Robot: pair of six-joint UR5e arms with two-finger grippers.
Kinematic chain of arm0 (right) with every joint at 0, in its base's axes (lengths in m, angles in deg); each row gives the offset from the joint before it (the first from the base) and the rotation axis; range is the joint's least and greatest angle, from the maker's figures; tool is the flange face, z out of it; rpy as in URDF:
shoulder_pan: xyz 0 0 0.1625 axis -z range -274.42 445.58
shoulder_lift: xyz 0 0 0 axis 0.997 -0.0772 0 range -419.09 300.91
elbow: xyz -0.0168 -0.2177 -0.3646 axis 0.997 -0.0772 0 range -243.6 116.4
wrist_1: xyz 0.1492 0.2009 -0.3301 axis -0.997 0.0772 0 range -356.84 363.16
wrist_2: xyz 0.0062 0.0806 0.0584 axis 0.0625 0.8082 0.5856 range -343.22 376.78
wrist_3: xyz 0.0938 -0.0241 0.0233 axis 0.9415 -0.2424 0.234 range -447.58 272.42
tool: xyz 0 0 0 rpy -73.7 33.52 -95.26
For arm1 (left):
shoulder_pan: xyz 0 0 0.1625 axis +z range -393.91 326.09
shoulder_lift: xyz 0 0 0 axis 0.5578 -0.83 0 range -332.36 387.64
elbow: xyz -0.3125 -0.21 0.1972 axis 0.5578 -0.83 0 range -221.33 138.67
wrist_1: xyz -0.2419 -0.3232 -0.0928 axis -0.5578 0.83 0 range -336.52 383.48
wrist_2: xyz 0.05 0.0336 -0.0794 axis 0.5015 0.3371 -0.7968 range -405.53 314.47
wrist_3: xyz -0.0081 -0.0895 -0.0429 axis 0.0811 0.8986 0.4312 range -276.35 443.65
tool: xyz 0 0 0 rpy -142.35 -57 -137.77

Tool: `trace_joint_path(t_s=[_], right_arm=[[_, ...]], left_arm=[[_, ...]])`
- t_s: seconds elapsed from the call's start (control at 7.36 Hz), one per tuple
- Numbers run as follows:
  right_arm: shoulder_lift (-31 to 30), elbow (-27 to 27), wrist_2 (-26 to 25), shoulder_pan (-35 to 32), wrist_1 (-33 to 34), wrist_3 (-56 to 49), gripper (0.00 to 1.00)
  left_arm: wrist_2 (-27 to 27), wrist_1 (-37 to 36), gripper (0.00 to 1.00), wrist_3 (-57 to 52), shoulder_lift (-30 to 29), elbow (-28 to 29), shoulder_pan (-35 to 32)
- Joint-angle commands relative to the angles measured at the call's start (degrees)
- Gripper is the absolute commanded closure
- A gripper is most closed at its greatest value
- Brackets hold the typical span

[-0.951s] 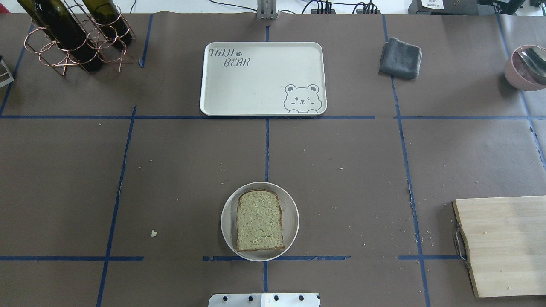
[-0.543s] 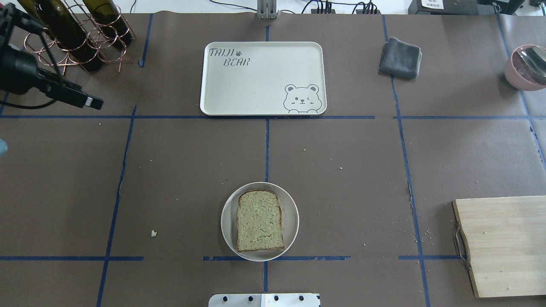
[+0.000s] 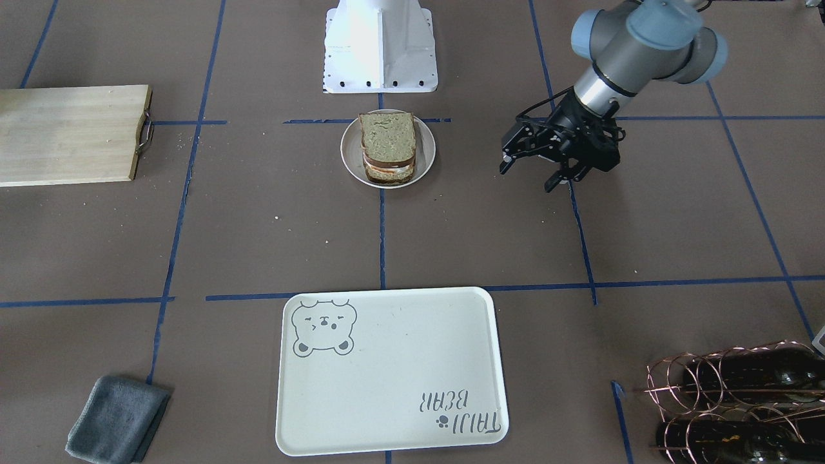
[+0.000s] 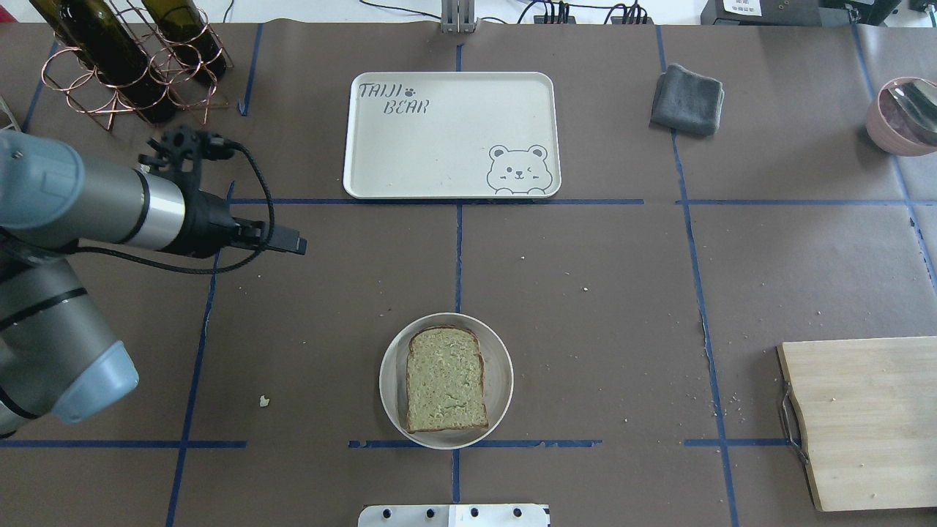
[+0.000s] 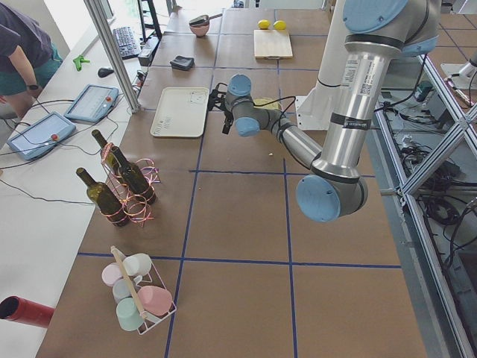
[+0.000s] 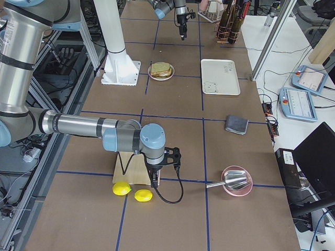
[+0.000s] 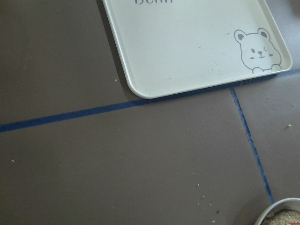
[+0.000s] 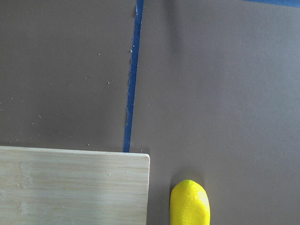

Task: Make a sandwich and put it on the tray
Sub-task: 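Reach the left gripper to the plate rim nearest it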

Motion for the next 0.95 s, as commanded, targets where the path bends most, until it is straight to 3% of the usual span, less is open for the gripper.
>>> trace_joint_path(t_s=[0.0, 0.27, 0.81], right_arm=[[0.0, -0.1, 0.0, 0.0, 0.0, 0.1, 0.0], [0.0, -0.1, 0.0, 0.0, 0.0, 0.2, 0.0], [0.2, -0.5, -0.1, 0.0, 0.0, 0.3, 0.0]], left_arm=[[9.8, -0.3, 0.32, 9.9, -1.6, 1.0, 9.3], [11.1, -0.3, 0.44, 11.1, -4.3, 3.9, 12.9], [12.5, 0.1, 0.46, 11.8, -6.7, 6.8, 16.4]])
